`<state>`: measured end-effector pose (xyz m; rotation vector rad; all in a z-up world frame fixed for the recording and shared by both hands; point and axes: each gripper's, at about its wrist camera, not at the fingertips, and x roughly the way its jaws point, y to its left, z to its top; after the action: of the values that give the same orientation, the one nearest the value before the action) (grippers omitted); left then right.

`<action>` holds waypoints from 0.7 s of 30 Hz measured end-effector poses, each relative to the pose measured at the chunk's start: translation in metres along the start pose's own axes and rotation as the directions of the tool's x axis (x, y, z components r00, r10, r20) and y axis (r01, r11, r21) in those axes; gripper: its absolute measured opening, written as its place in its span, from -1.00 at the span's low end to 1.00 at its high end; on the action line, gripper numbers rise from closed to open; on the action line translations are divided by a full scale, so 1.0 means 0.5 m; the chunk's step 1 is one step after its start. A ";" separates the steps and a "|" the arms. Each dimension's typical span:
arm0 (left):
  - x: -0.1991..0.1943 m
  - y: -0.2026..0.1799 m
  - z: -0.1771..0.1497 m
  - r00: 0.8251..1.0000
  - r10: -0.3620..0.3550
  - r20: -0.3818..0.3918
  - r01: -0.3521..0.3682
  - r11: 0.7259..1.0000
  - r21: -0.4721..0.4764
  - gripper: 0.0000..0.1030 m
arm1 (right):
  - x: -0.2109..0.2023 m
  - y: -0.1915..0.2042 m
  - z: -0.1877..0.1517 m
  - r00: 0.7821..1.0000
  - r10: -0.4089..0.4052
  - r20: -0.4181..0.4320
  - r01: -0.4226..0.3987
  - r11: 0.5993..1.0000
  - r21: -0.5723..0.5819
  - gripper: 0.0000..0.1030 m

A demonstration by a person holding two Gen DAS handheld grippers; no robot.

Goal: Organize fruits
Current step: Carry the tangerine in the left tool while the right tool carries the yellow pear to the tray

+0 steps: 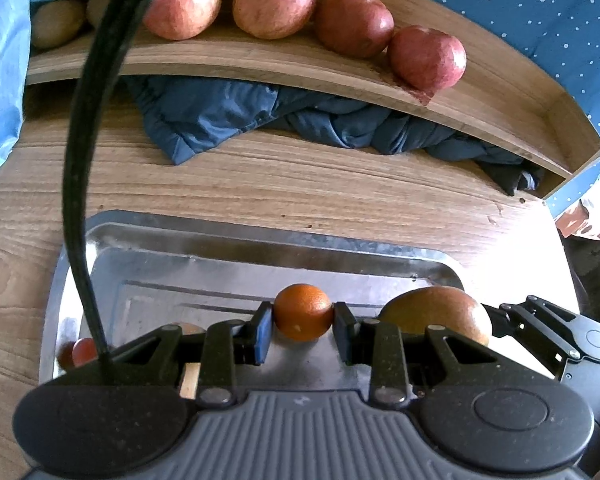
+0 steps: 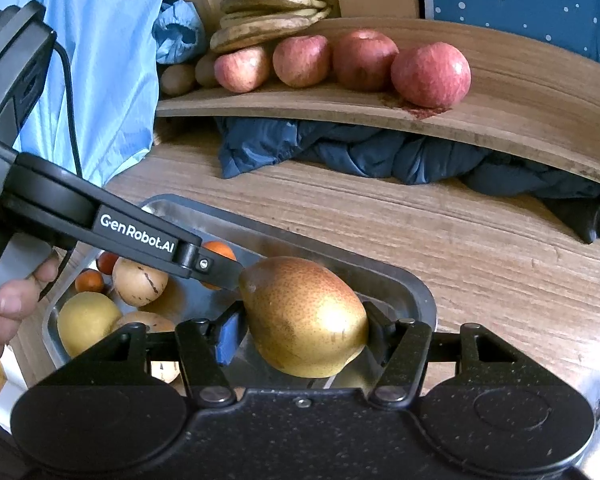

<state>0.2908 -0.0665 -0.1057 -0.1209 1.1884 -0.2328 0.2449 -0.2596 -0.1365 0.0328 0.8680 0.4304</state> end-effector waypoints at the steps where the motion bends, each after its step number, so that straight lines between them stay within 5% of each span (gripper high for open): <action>1: -0.001 -0.001 -0.001 1.000 0.003 0.000 -0.003 1.000 -0.001 -0.31 | 0.001 0.000 -0.001 1.000 -0.001 -0.001 0.001 1.000 -0.001 0.22; 21: -0.010 0.028 -0.011 0.998 0.052 -0.020 -0.053 0.998 -0.030 -0.31 | 0.022 0.019 0.006 1.000 0.008 -0.013 -0.009 0.999 -0.036 0.22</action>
<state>0.2856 -0.0515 -0.1063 -0.1138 1.2130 -0.1704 0.2502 -0.2462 -0.1408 0.0003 0.8726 0.4545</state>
